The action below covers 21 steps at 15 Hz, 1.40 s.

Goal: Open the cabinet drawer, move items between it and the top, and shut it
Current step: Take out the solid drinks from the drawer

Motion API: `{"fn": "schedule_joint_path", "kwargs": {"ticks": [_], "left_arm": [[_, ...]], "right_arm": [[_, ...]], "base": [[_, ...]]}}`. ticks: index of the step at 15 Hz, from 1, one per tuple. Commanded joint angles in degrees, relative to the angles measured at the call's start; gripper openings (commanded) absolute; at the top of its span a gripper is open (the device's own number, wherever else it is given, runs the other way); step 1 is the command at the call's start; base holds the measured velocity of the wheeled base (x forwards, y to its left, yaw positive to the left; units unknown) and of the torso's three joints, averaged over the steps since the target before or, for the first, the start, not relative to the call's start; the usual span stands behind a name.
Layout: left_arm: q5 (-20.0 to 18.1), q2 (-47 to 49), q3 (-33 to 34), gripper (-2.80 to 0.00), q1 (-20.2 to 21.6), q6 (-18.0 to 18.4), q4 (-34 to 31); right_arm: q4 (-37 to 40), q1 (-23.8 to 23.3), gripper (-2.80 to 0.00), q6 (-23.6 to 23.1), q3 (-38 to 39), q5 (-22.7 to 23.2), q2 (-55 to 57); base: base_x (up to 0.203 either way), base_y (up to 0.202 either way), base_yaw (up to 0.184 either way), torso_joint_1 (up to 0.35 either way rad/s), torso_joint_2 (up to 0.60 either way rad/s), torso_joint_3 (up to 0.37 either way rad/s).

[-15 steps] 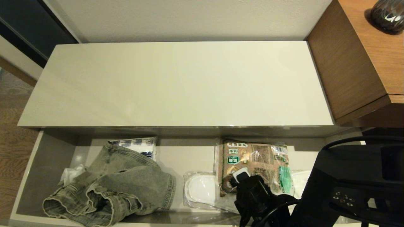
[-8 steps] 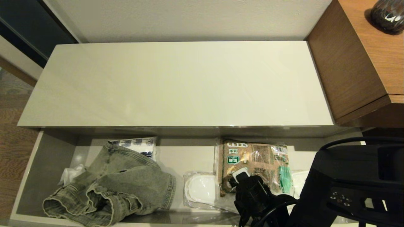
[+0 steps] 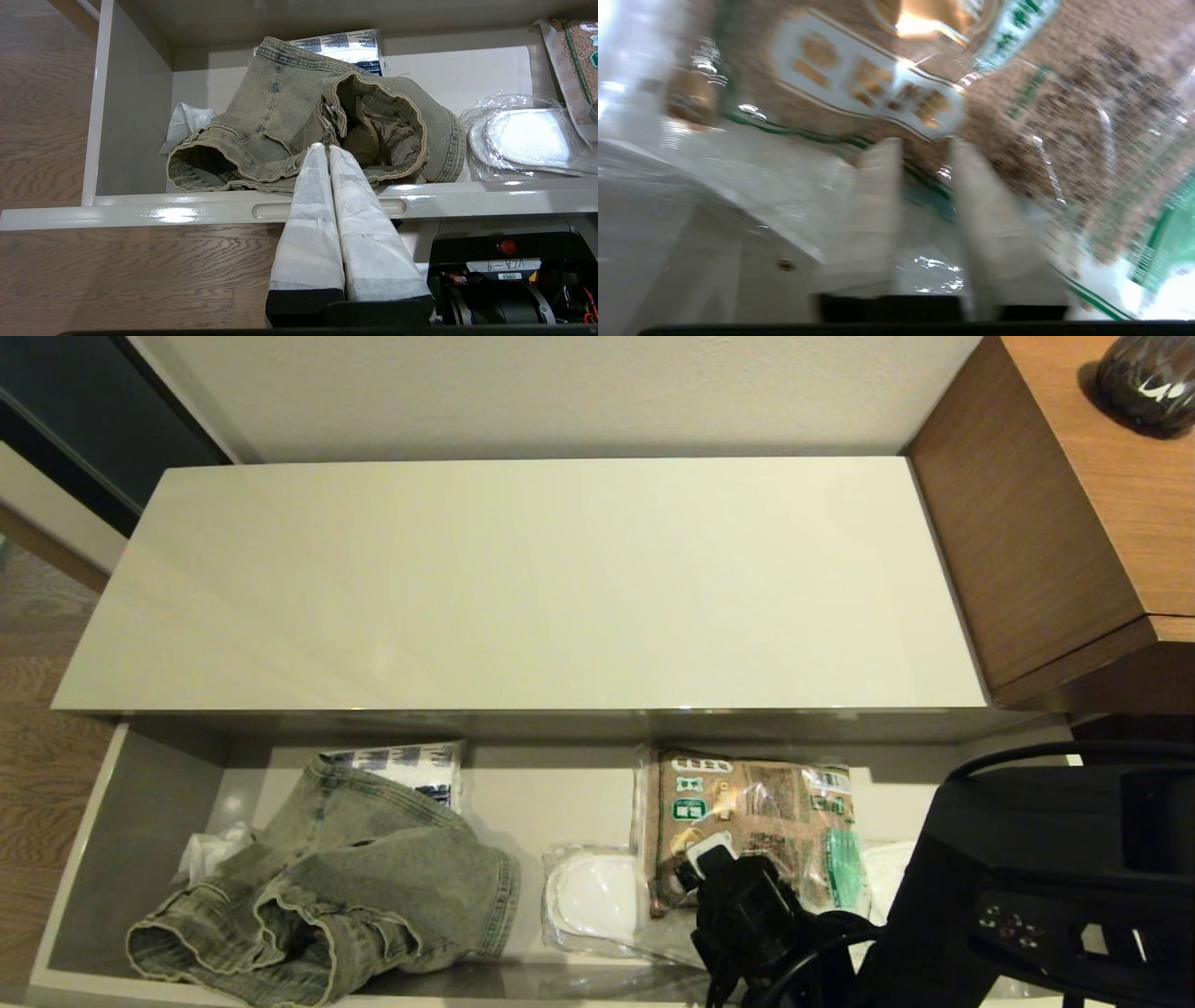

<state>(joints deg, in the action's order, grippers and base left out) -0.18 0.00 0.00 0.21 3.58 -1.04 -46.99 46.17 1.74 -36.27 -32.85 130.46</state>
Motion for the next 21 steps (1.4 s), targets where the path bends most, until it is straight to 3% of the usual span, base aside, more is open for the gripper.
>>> {"fn": "schedule_joint_path", "kwargs": {"ticks": [1,10,21], "left_arm": [[0.0,0.1,0.0,-2.8,0.0,0.0,0.0],[0.0,0.1,0.0,-2.8,0.0,0.0,0.0],[0.0,0.1,0.0,-2.8,0.0,0.0,0.0]], "right_arm": [[-0.2,0.2,0.0,0.1,0.1,-0.2,-0.2],[0.3,1.0,0.0,1.2,0.9,0.2,-3.2],[0.4,1.7,0.0,1.2,2.3,5.5,-5.2]], "base": [[0.0,0.0,0.0,0.0,0.0,0.0],[0.0,0.0,0.0,0.0,0.0,0.0],[0.0,0.0,0.0,0.0,0.0,0.0]]}}
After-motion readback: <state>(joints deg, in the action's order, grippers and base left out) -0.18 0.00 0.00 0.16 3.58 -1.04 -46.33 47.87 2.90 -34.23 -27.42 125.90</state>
